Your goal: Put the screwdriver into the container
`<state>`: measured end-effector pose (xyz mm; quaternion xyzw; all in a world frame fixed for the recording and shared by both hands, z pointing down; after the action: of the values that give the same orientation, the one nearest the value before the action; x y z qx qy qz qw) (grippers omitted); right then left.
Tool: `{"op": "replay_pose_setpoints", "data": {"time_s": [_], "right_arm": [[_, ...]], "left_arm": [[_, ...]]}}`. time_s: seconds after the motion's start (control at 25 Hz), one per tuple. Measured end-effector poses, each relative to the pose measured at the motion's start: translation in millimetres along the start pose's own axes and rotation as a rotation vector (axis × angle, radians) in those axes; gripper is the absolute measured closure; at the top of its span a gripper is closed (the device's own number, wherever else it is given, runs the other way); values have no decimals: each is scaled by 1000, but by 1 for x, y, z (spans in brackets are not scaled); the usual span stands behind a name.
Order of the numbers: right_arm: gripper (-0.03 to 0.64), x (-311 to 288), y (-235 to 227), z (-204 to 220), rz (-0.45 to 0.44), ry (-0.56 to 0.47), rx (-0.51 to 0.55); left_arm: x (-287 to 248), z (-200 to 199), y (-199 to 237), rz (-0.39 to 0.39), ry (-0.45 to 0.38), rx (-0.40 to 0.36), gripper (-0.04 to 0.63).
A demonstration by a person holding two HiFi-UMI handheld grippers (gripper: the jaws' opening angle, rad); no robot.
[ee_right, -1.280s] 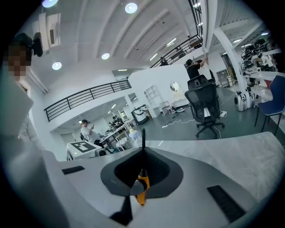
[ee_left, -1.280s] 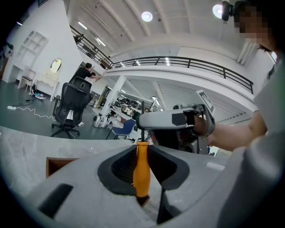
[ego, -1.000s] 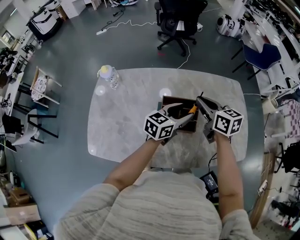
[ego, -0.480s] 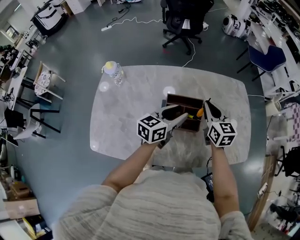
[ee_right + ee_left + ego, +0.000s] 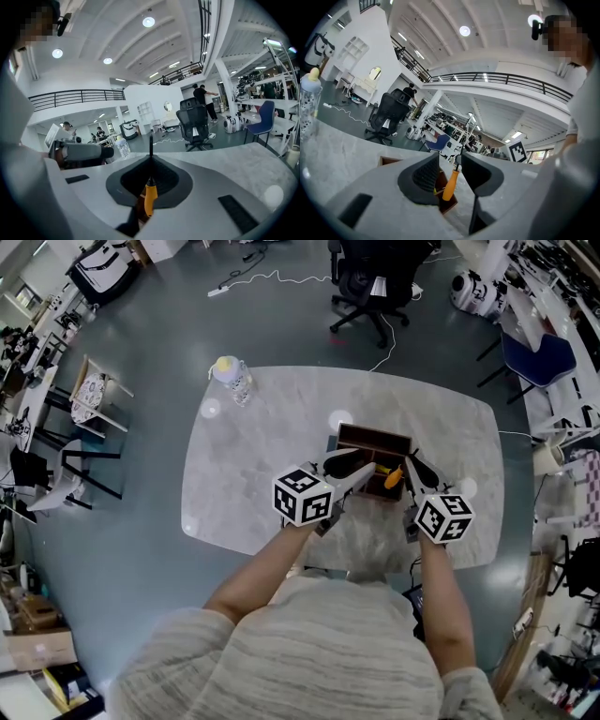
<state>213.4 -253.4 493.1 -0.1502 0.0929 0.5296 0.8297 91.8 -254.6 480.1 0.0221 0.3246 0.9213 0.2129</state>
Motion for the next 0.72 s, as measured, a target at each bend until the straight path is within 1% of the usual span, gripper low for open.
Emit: {"op": "replay_pose_setpoints", "data": {"time_s": [0.16, 0.52, 0.72], "right_arm": [[601, -3, -1, 25, 0, 57, -47], [601, -7, -5, 52, 21, 159, -9], [598, -4, -8, 52, 20, 162, -21]], "left_arm": [[3, -2, 0, 6, -5, 5, 440], [8, -2, -3, 13, 3, 1, 442], [6, -2, -7, 22, 5, -5, 442]]}}
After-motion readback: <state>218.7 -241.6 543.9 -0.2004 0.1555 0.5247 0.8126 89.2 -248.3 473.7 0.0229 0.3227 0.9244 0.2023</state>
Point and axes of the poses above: the fingertips, and each gripper's own axes: x backward along the fingers, y to its left, z out of its underside, the point moved 2 cm from there along x, backward along the fingers, and after that the axes turned 7 degrees about x, right-handed, at the moved point
